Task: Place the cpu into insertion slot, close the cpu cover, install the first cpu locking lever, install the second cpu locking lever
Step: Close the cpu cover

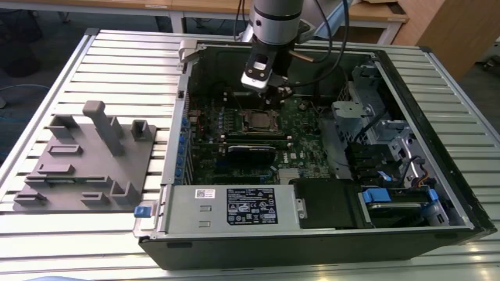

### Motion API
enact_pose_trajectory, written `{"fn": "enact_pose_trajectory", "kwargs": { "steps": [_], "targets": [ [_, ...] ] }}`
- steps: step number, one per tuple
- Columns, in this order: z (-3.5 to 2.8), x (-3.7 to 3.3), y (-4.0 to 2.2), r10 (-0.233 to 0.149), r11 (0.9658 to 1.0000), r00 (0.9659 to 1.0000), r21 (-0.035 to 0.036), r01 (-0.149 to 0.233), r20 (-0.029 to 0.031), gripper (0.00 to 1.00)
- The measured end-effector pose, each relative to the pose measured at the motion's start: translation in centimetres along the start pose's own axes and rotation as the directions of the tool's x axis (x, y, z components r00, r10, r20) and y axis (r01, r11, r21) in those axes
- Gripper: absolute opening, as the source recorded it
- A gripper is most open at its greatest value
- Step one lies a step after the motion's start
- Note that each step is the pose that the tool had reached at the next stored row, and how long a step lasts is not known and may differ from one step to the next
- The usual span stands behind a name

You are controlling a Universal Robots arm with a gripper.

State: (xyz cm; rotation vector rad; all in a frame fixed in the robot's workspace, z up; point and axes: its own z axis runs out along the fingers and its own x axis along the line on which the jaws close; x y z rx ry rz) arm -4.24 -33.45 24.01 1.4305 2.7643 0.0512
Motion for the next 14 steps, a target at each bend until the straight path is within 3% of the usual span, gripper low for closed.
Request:
{"fn": "enact_pose_trajectory", "kwargs": {
  "steps": [8, 14],
  "targets": [
    [0.0, 0.01, -0.02, -0.05, 0.9987, 0.9987, -0.0007, 0.05, -0.0023, 0.1],
    [0.0, 0.03, -0.04, -0.092, 0.9957, 0.9957, -0.002, 0.092, -0.0049, 0.1]
  ]
}}
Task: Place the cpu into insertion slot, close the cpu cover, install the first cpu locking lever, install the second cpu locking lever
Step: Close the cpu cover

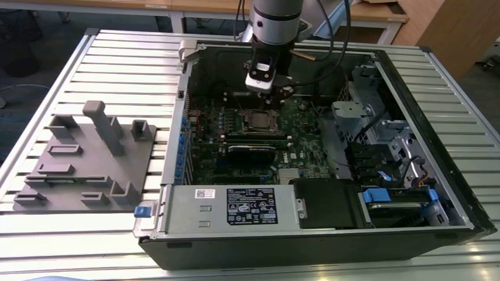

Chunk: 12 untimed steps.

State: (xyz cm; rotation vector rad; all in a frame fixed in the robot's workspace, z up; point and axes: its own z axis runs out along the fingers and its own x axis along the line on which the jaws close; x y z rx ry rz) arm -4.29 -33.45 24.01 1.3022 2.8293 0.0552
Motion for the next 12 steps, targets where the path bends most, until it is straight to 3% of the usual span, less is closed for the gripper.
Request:
{"fn": "enact_pose_trajectory", "kwargs": {
  "steps": [6, 12],
  "targets": [
    [0.0, 0.0, -0.01, -0.046, 0.9989, 0.9989, -0.0018, 0.046, -0.0035, 0.1],
    [0.0, 0.01, -0.01, -0.093, 0.9956, 0.9956, -0.0042, 0.093, -0.0073, 0.1]
  ]
}}
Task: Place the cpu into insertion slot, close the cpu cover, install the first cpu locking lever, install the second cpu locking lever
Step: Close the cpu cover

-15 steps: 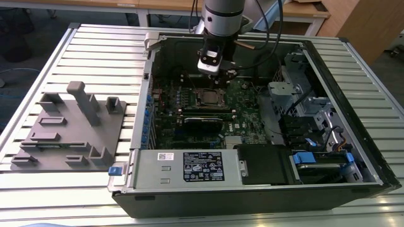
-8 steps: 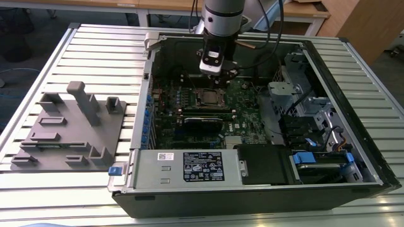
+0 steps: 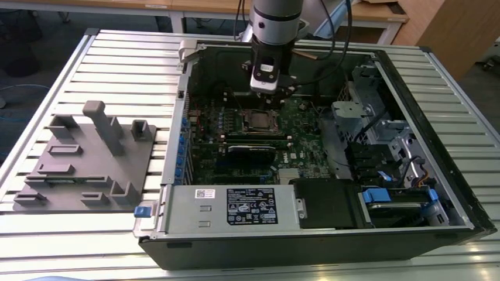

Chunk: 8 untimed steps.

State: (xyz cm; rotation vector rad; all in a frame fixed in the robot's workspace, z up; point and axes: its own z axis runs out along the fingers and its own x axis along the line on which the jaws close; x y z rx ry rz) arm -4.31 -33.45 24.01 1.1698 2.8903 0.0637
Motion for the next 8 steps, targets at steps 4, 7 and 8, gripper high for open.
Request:
{"fn": "enact_pose_trajectory", "kwargs": {
  "steps": [4, 7, 8],
  "targets": [
    [0.0, 0.01, -0.01, -0.031, 0.9995, 0.9995, -0.0016, 0.031, -0.0027, 0.1],
    [0.0, 0.01, -0.01, -0.054, 0.9985, 0.9985, -0.0029, 0.054, -0.0048, 0.1],
    [0.0, 0.02, -0.02, -0.062, 0.9981, 0.9981, -0.0033, 0.062, -0.0055, 0.1]
  ]
}}
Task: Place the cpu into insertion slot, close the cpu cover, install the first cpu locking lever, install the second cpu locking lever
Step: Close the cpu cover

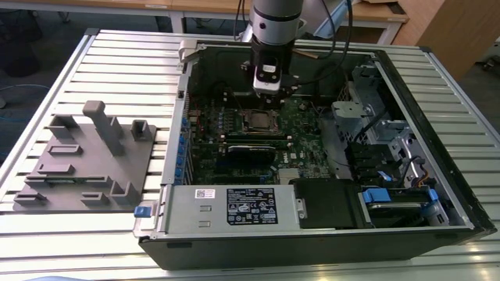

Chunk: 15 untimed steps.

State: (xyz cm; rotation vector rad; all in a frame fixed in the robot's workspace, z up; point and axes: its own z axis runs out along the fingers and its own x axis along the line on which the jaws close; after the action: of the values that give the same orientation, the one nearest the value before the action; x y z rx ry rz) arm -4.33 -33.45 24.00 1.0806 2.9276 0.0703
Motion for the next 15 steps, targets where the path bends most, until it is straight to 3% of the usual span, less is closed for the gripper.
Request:
{"fn": "enact_pose_trajectory", "kwargs": {
  "steps": [8, 15],
  "targets": [
    [0.0, 0.03, -0.02, -0.06, 0.9982, 0.9982, -0.0028, 0.06, -0.005, 0.1],
    [0.0, 0.05, -0.04, -0.11, 0.9939, 0.9939, -0.0052, 0.11, -0.0089, 0.1]
  ]
}}
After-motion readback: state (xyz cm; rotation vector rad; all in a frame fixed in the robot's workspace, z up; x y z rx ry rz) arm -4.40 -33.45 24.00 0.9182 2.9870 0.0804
